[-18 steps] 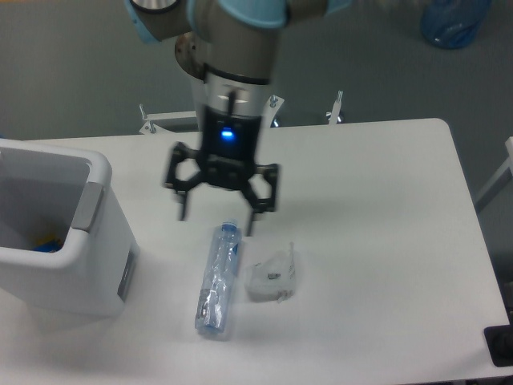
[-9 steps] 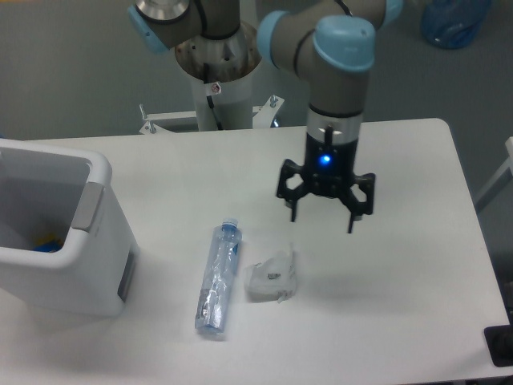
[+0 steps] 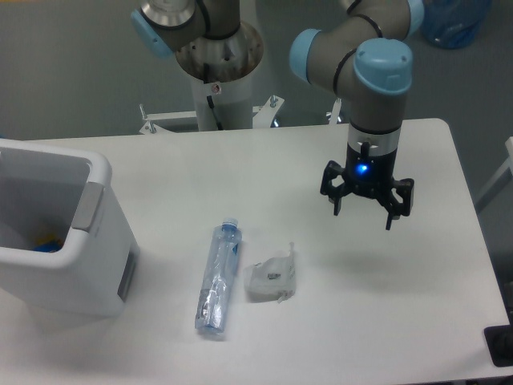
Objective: Open the trash can
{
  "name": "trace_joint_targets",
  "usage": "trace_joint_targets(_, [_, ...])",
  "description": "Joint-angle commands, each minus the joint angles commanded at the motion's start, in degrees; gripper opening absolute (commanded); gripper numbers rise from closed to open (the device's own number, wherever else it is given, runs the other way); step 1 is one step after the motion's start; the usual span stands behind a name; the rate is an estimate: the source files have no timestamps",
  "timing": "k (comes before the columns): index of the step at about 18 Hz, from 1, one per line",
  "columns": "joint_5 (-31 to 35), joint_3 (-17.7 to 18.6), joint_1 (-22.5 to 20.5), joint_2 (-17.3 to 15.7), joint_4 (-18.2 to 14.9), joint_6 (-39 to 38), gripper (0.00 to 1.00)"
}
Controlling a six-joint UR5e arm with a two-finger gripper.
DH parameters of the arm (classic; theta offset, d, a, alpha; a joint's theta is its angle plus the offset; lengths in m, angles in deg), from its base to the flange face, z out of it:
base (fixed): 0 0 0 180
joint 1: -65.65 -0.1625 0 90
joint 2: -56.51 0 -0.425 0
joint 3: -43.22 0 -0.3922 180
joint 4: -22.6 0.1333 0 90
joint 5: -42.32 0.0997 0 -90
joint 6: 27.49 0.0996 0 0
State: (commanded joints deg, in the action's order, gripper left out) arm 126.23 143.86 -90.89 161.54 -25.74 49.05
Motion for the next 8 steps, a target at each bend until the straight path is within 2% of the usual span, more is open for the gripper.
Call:
trace_joint_targets(2, [2.7, 1.0, 0.2, 0.0, 0.1, 0.3, 1.00])
trace_joint_targets(8, [2.7, 1.2, 0.3, 0.1, 0.1, 0.3, 1.00])
